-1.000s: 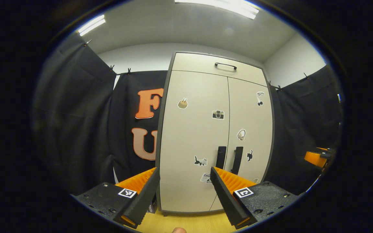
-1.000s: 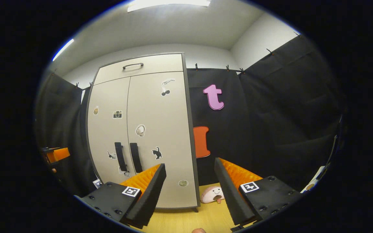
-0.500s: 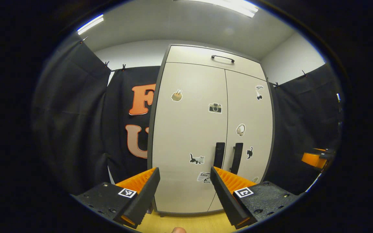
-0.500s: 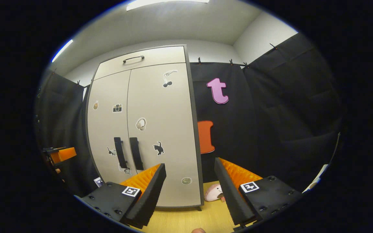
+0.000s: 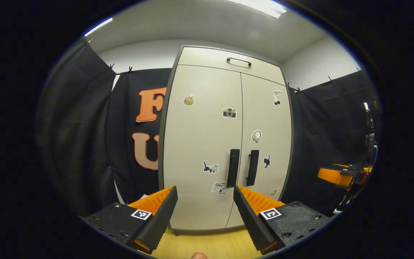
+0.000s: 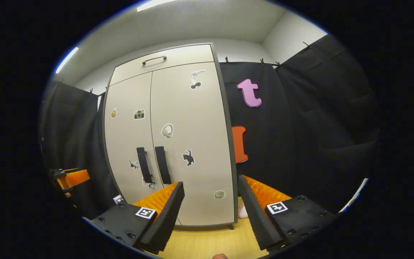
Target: Open the right door of the double-door shoe cabinet with the right hand, and open the left door with the left hand.
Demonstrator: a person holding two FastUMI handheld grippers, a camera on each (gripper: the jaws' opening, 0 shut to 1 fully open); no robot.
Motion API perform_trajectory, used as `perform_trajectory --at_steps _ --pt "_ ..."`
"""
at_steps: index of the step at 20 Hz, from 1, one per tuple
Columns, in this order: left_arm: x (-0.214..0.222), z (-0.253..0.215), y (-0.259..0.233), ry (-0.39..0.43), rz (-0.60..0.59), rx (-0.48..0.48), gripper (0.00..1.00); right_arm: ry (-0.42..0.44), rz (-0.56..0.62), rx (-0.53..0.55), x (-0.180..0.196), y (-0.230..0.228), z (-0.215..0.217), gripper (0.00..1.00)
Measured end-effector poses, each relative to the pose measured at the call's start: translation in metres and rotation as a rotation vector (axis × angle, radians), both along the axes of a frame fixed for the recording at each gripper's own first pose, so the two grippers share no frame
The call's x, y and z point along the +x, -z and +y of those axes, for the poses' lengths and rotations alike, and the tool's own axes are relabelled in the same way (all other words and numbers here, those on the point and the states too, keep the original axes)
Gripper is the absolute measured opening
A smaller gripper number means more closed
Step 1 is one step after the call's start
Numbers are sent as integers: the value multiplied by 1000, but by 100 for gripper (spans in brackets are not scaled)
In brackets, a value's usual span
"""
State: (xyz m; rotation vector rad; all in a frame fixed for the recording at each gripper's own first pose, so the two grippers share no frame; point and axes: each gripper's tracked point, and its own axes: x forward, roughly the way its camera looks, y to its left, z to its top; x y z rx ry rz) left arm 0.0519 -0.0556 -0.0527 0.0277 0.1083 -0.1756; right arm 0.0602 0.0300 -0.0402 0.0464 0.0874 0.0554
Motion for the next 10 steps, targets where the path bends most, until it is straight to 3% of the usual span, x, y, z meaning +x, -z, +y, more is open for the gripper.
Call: perform_trajectory --at_steps 10 --pt "-3 21 4 -19 -37 18 95 -58 43 -10 66 25 64 97"
